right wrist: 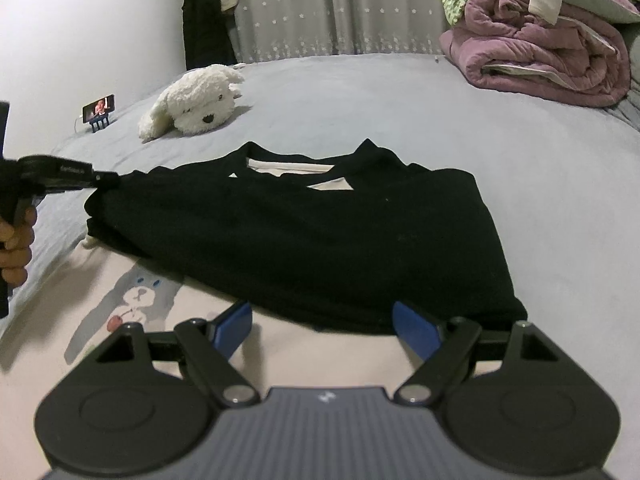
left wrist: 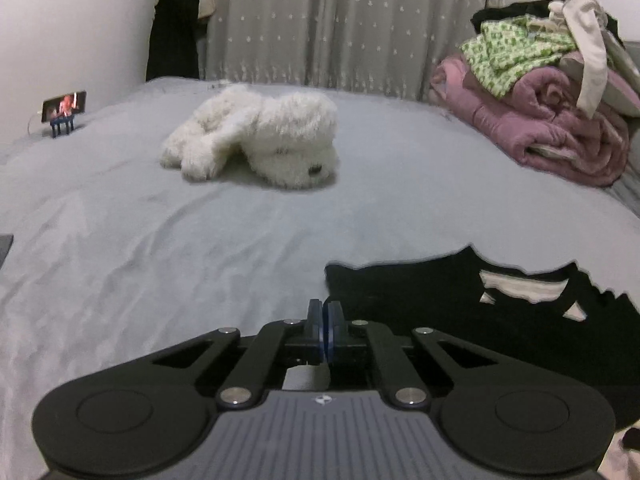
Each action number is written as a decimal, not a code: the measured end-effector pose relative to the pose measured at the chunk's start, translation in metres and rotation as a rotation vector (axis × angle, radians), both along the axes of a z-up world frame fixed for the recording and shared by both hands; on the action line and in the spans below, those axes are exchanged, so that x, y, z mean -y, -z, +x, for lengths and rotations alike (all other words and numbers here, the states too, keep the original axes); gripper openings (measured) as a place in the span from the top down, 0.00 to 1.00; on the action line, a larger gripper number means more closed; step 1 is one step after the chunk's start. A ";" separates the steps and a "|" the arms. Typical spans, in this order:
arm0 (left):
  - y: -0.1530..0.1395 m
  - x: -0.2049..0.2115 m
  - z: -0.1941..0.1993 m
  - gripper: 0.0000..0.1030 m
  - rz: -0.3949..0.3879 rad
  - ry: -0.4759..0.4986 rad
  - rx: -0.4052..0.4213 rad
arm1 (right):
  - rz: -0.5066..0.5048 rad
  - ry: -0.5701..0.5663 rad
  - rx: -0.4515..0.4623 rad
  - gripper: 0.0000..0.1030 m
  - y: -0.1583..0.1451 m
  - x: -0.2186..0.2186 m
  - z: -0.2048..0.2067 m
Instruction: Fold clothes
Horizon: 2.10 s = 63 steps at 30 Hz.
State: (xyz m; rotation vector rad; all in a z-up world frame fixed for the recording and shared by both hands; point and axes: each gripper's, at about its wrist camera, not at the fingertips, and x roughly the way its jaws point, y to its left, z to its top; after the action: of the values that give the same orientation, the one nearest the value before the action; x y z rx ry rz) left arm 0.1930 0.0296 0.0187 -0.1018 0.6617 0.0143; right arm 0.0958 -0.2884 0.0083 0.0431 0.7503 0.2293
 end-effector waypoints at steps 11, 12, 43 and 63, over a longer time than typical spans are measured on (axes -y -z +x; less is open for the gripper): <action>-0.012 -0.017 -0.008 0.95 -0.082 0.003 0.002 | 0.080 0.123 0.036 0.21 -0.028 0.050 0.007; -0.013 -0.019 -0.005 0.95 -0.108 0.008 -0.008 | 0.089 0.150 0.043 0.22 -0.032 0.059 0.009; 0.004 0.005 0.012 0.96 0.027 0.025 0.090 | 0.037 0.335 -0.001 0.76 -0.008 0.092 0.077; -0.023 -0.002 -0.029 0.95 -0.003 0.068 0.078 | 0.001 0.129 -0.004 0.71 -0.014 0.062 0.021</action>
State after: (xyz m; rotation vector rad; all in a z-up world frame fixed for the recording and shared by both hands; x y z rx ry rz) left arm 0.1635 0.0312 0.0413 -0.0820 0.5873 -0.0558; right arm 0.1173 -0.3503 0.0225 0.0923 0.7487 0.1064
